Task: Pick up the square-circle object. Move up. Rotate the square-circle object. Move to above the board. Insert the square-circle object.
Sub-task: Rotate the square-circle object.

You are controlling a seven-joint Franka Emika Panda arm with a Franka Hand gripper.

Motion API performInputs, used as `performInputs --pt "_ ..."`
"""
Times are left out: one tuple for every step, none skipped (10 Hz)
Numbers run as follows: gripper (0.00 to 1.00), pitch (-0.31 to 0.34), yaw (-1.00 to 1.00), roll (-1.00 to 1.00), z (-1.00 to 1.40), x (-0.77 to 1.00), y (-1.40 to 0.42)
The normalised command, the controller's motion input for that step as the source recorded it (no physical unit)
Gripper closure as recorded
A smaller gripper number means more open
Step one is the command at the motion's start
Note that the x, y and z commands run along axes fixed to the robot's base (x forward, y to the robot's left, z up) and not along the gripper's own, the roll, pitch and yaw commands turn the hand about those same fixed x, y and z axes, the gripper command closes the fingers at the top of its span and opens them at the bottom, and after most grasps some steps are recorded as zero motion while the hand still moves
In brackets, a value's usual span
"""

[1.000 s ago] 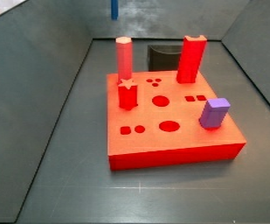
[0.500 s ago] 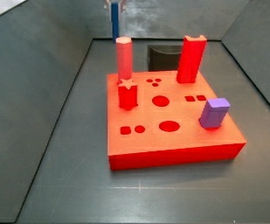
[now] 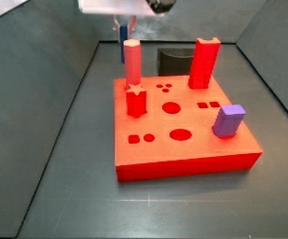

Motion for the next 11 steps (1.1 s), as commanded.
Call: performInputs --pt "1.0 -0.049 0.03 0.05 -0.56 0.02 -0.02" --pt "1.0 -0.048 0.03 0.04 -0.37 0.03 -0.02" --pt "1.0 -0.042 0.03 0.04 -0.22 0.03 -0.02" --pt "0.0 -0.029 0.03 0.03 0.0 0.0 0.0" --pt "0.0 -0.022 0.03 0.03 1.0 0.0 0.0" --pt "0.0 -0.009 0.03 0.03 1.0 -0.01 0.0" --pt "0.0 0.013 0.03 0.03 1.0 -0.03 0.0" --pt "0.0 0.032 0.03 0.03 0.97 -0.02 0.0" --pt "0.0 0.043 0.03 0.03 0.81 -0.02 0.0" --pt "0.0 0.046 0.03 0.04 0.63 -0.02 0.0" --pt "0.0 0.046 0.03 0.04 0.39 -0.01 0.0"
